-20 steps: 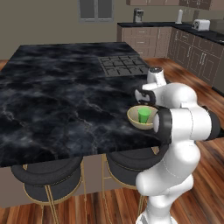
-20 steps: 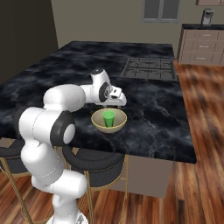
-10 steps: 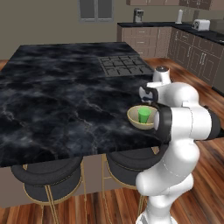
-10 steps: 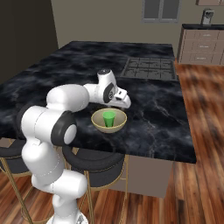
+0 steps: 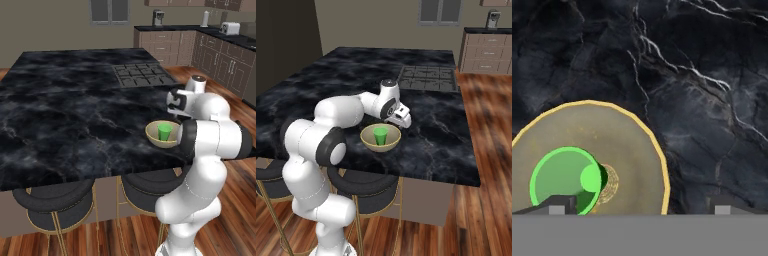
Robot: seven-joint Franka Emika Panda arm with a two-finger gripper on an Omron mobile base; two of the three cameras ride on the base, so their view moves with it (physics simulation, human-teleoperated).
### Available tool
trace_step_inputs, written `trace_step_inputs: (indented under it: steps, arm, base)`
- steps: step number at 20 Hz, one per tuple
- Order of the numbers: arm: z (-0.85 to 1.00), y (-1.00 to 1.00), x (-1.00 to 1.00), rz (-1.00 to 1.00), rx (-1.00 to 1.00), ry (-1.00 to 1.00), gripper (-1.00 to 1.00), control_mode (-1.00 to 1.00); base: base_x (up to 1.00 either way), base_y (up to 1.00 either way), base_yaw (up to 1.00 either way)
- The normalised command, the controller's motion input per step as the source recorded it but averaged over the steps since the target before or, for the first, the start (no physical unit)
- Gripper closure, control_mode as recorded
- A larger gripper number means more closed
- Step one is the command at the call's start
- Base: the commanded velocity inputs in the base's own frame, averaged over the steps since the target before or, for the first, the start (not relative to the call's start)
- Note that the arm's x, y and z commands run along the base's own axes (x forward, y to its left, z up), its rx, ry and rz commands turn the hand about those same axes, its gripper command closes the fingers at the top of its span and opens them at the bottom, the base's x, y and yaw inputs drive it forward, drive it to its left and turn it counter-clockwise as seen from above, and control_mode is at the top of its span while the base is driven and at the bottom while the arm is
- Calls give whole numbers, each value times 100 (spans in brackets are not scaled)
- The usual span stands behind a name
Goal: Place the cup inside the bowl on the dining table and move the bowl to any counter.
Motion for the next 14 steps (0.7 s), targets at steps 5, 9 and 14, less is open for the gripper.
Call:
trace_step_inputs:
  steps: [5, 9, 14]
  arm:
    - [0, -7, 0, -6, 13, -2, -100, -100]
    - [0, -6, 0, 0, 11, 0, -100, -100]
    - [0, -3, 0, 0, 12, 0, -100, -100]
  base:
    - [0, 0, 0]
    - [0, 0, 0]
    - [0, 0, 0]
